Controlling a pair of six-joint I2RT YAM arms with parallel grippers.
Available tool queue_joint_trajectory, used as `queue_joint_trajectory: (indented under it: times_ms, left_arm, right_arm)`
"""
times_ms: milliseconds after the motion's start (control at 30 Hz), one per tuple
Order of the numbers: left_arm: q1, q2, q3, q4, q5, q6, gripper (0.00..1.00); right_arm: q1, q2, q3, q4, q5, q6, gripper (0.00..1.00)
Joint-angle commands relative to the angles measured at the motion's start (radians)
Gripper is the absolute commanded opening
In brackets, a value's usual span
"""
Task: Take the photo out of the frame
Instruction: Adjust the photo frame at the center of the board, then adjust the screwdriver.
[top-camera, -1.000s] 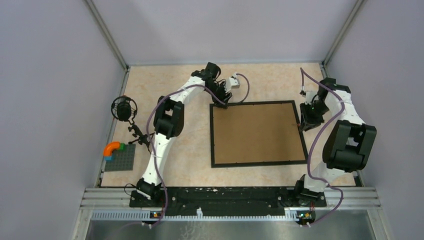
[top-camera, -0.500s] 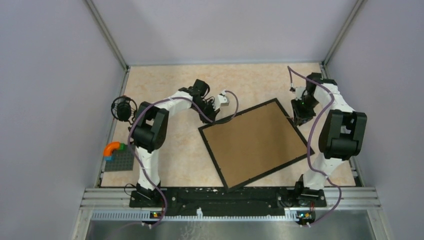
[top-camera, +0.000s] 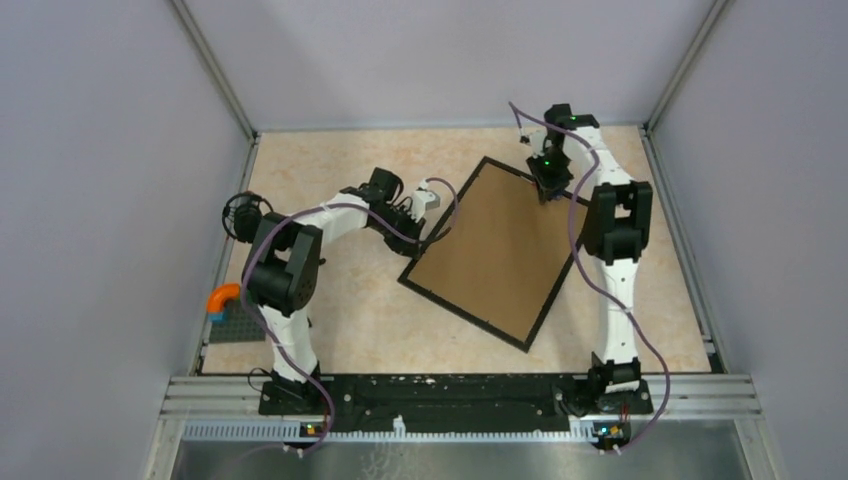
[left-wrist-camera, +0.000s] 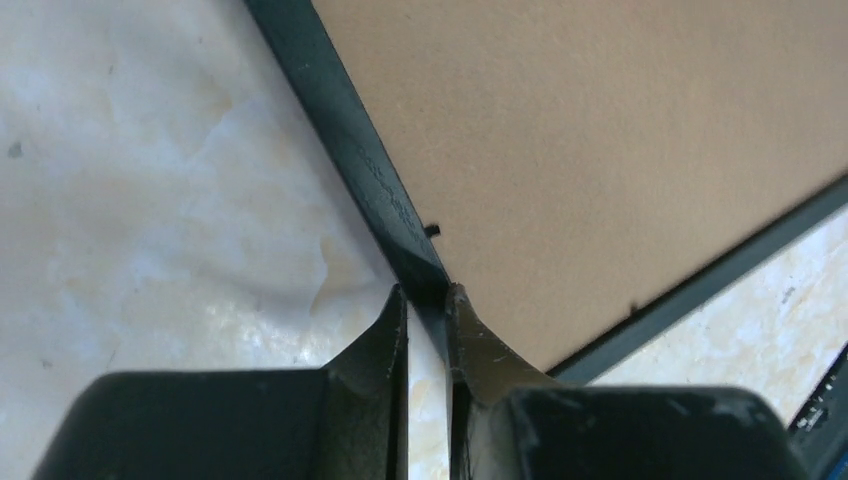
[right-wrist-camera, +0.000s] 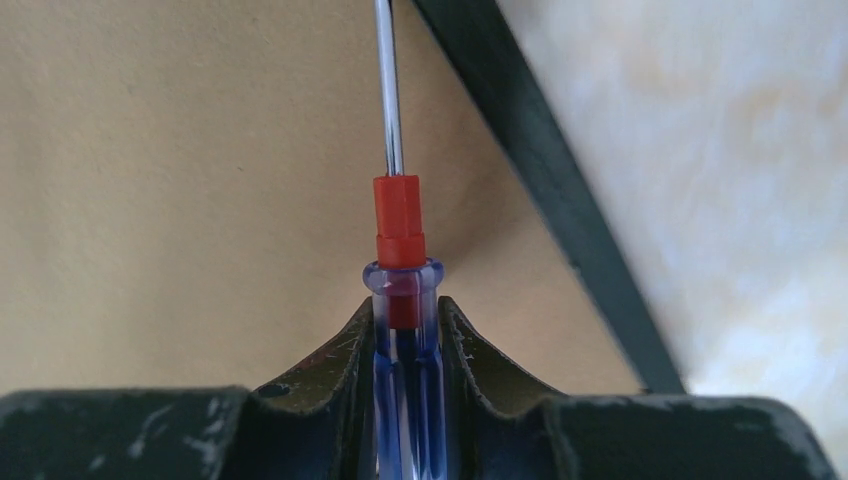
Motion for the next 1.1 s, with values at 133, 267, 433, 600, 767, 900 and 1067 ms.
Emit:
queue_joint_trajectory:
  times_ms: [133, 267, 433, 600, 767, 900, 1067]
  left_arm:
    - [-0.018, -0.08, -0.195, -0.185, 0.048, -0.002, 0.15]
    - [-0.005, -0.228, -0.224, -0.108, 0.161, -0.032, 0.34]
    - [0.007, -0.438, -0.147, 0.048, 0.186, 0.092, 0.79]
    - [-0.025, -0.45, -0.042, 0.179, 0.189, 0.352, 0.92]
    - [-0.134, -0.368, 0.09, 0.126, 0.096, 0.507, 0.88]
    - [-0.237, -0.351, 0.085, 0.117, 0.03, 0.63, 0.83]
    - [-0.34, -0.309, 0.057, 0.15, -0.079, 0.687, 0.77]
  right_arm:
    - [0.061, 0.14, 0.396, 0.055, -0.083, 0.009, 0.0]
    - [0.054, -0.049, 0.255, 0.064, -0.255, -0.031, 0.0]
    - [0.055, -0.23, 0.156, -0.075, -0.485, -0.142, 0.0]
    - [0.096, -0.302, -0.002, -0.342, -0.73, -0.251, 0.0]
    - [0.156, -0.415, -0.222, -0.299, -0.783, -0.239, 0.0]
    - [0.197, -0.463, -0.324, -0.292, -0.825, -0.236, 0.0]
    - [0.258, -0.493, -0.39, -0.317, -0.847, -0.268, 0.0]
